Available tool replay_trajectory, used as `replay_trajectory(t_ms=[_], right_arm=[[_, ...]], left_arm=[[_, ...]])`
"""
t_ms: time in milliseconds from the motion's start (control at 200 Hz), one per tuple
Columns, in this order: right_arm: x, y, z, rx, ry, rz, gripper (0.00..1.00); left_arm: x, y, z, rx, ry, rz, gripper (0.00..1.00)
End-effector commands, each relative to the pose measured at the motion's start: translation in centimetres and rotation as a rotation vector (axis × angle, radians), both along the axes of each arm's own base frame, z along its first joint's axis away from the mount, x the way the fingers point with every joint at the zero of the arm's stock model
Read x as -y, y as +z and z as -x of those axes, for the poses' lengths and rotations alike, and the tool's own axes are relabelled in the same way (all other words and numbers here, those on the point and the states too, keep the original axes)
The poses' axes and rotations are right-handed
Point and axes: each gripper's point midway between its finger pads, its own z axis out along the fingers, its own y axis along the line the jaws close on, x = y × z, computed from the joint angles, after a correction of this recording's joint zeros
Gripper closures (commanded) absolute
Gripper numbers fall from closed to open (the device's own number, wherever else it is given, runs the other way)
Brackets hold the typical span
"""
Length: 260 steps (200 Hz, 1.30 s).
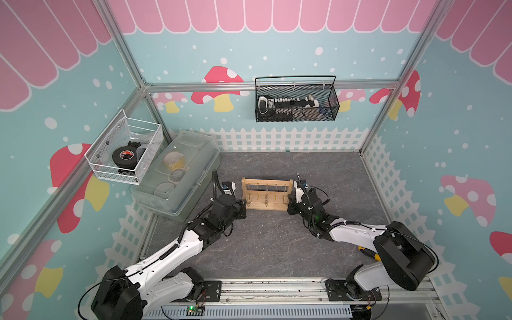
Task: Hang the necklace on the jewelry display stand
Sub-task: Hang the necklace on the stand.
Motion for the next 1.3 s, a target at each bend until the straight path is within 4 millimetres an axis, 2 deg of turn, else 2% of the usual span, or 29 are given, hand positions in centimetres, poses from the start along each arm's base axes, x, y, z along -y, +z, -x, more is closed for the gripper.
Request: replay_trajectory(t_ms=[0, 495, 996, 1296], right_arm=[[-0.5, -0.1, 0.0, -0.007, 0.014, -0.034, 0.99], [-0.7, -2.0, 0.0, -0.061, 0.016, -0.015, 0.97], [0.2, -1.0, 0.0, -0.03, -0.016, -0.003, 0.97], [0.0, -0.7, -0.1, -0.024, -0.006, -0.002, 0.96]], left_arm=[[-0.3, 0.2, -0.3, 0.003, 0.022, 0.021, 0.64], [-0.3, 0.2, -0.3, 0.002, 0.023, 0.021, 0.64], [-0.2, 0.3, -0.3, 0.005, 0.021, 0.021, 0.64], [-0.1, 0.4, -0.4, 0.004, 0.018, 0.022, 0.64]])
